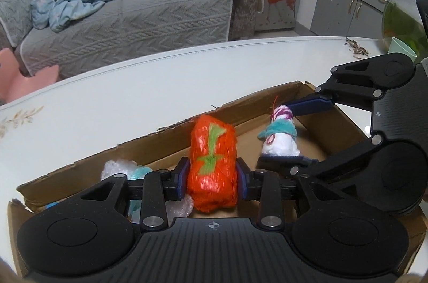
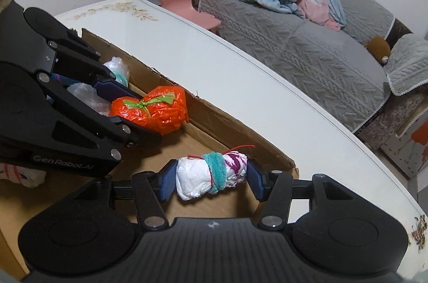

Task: Organize objects
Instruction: 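Carry both bundles over the tray and open both grippers, then lift both grippers away from the tray back toward the pile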

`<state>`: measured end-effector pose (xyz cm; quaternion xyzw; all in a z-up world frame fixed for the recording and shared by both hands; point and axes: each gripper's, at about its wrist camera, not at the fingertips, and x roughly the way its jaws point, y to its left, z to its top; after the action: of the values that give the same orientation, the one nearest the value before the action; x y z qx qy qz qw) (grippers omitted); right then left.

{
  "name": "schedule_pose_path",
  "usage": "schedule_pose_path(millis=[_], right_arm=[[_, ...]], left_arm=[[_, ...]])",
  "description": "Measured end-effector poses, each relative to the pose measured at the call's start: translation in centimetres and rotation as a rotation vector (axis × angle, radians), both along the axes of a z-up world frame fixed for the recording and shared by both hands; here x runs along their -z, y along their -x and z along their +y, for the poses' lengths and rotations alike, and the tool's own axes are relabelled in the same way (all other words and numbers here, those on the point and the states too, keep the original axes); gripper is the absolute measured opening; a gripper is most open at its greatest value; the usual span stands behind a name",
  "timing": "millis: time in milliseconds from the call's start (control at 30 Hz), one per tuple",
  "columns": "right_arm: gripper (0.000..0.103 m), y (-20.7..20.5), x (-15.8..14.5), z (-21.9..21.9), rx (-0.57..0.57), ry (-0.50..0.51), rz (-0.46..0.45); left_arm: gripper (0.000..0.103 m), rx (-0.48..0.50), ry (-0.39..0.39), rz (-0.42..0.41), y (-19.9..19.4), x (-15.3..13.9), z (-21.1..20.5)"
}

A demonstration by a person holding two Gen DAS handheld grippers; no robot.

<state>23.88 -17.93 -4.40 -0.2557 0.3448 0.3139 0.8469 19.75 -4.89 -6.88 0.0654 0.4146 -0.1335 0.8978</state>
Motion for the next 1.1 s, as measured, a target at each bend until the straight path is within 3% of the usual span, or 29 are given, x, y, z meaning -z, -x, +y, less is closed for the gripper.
schedule_pose_path(millis=[133, 333, 1100], right_arm=[[0.055, 0.0, 0.0, -0.3, -0.003, 0.004, 0.003], [0.064, 0.0, -0.2, -0.5, -0.012, -0.002, 0.010], [0.071, 0.7, -2.1, -0.4, -0.022, -0.007, -0.017]], left_arm=[[0.062, -0.028, 0.009, -0.008, -0.1, -0.2, 0.3], [0.070, -0.032, -0.012, -0.028, 0.4, -1.0, -0.3], [0.077, -0.039, -0.001, -0.081, 2.9, -4.1, 0.2]])
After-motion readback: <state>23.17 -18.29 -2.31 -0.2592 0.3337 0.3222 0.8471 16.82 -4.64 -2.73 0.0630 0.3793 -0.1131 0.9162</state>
